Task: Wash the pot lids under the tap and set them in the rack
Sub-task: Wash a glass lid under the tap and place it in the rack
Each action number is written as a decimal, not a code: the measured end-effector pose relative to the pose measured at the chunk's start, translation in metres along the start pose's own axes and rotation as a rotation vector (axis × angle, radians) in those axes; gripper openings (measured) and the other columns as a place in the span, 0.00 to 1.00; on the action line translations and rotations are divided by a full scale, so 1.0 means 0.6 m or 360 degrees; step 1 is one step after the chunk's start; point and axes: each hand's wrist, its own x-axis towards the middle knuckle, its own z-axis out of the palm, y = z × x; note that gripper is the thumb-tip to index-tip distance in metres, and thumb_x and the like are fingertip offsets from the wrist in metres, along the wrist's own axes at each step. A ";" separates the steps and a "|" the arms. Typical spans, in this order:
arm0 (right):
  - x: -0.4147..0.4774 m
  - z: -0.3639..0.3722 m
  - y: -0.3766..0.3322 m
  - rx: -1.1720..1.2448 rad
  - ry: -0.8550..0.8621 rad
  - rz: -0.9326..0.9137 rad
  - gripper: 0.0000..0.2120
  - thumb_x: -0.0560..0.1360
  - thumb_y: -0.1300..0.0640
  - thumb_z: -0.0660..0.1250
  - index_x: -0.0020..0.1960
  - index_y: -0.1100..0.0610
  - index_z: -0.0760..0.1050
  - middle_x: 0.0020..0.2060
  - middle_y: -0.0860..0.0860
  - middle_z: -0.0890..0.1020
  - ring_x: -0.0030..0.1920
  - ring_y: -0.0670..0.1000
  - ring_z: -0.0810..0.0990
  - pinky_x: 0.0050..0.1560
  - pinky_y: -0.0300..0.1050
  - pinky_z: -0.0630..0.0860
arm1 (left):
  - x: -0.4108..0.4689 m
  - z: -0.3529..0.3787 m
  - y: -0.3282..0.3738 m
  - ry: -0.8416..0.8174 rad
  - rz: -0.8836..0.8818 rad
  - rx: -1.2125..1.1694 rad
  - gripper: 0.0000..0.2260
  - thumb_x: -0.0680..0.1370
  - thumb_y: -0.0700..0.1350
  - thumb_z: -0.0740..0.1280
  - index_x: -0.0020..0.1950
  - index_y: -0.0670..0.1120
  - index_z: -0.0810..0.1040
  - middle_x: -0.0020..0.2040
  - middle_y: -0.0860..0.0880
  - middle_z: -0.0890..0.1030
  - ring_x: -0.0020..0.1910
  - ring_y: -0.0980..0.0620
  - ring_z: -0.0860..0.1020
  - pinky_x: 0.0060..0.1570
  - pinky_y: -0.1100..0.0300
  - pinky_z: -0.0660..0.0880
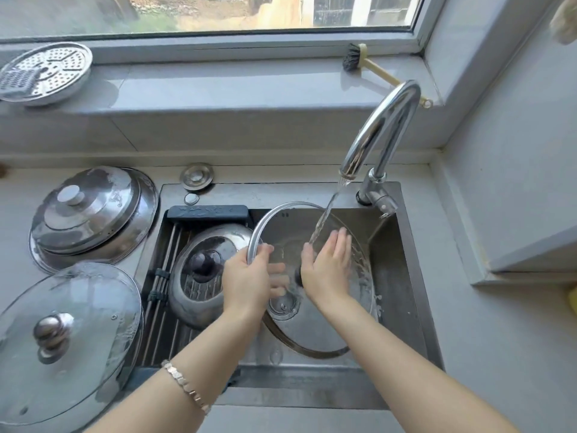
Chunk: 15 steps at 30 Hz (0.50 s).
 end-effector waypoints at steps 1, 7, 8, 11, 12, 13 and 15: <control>0.007 -0.004 -0.008 -0.0034 0.0071 -0.0120 0.32 0.80 0.47 0.49 0.76 0.62 0.43 0.75 0.59 0.42 0.75 0.55 0.38 0.74 0.49 0.39 | -0.006 0.003 -0.004 -0.0044 -0.0031 -0.0064 0.06 0.80 0.44 0.61 0.48 0.44 0.75 0.38 0.39 0.81 0.27 0.47 0.80 0.26 0.57 0.77; -0.035 -0.014 -0.012 -0.0302 -0.0315 -0.1523 0.32 0.76 0.45 0.46 0.75 0.61 0.47 0.75 0.53 0.49 0.75 0.47 0.42 0.74 0.45 0.39 | 0.004 -0.009 0.003 -0.0023 0.0055 -0.0224 0.10 0.79 0.46 0.63 0.42 0.44 0.79 0.37 0.44 0.82 0.38 0.44 0.81 0.37 0.54 0.79; -0.033 -0.016 0.002 -0.0387 -0.0317 -0.1646 0.32 0.77 0.44 0.47 0.75 0.59 0.46 0.75 0.52 0.49 0.75 0.46 0.43 0.74 0.44 0.39 | 0.006 -0.013 0.005 -0.0037 0.0056 -0.0249 0.11 0.79 0.47 0.62 0.41 0.44 0.79 0.37 0.43 0.82 0.39 0.44 0.81 0.38 0.52 0.80; 0.005 -0.036 0.026 -0.0512 -0.0142 -0.1463 0.34 0.76 0.37 0.40 0.75 0.55 0.46 0.74 0.47 0.46 0.74 0.44 0.40 0.74 0.46 0.39 | 0.000 -0.015 0.010 -0.0127 0.0016 -0.0281 0.11 0.79 0.49 0.61 0.44 0.45 0.78 0.36 0.41 0.83 0.32 0.45 0.83 0.29 0.56 0.80; 0.017 -0.044 0.025 -0.0490 -0.0113 -0.1259 0.35 0.74 0.36 0.39 0.75 0.55 0.45 0.73 0.46 0.42 0.73 0.43 0.37 0.74 0.47 0.38 | -0.001 -0.013 0.010 -0.0147 0.0016 -0.0262 0.11 0.79 0.50 0.61 0.45 0.45 0.77 0.34 0.42 0.84 0.30 0.46 0.83 0.27 0.58 0.79; 0.023 -0.049 0.018 -0.0464 -0.0086 -0.1114 0.36 0.73 0.38 0.38 0.75 0.56 0.43 0.72 0.46 0.39 0.73 0.43 0.35 0.74 0.46 0.36 | -0.004 -0.009 0.011 -0.0158 0.0021 -0.0252 0.11 0.80 0.50 0.60 0.45 0.45 0.77 0.33 0.42 0.84 0.29 0.47 0.83 0.26 0.59 0.78; 0.012 -0.044 -0.003 -0.0417 -0.0119 -0.1084 0.36 0.72 0.41 0.38 0.75 0.58 0.41 0.72 0.47 0.37 0.72 0.44 0.32 0.73 0.44 0.32 | -0.005 -0.004 0.013 -0.0158 0.0033 -0.0275 0.11 0.80 0.49 0.61 0.46 0.43 0.77 0.32 0.42 0.83 0.28 0.48 0.82 0.26 0.59 0.79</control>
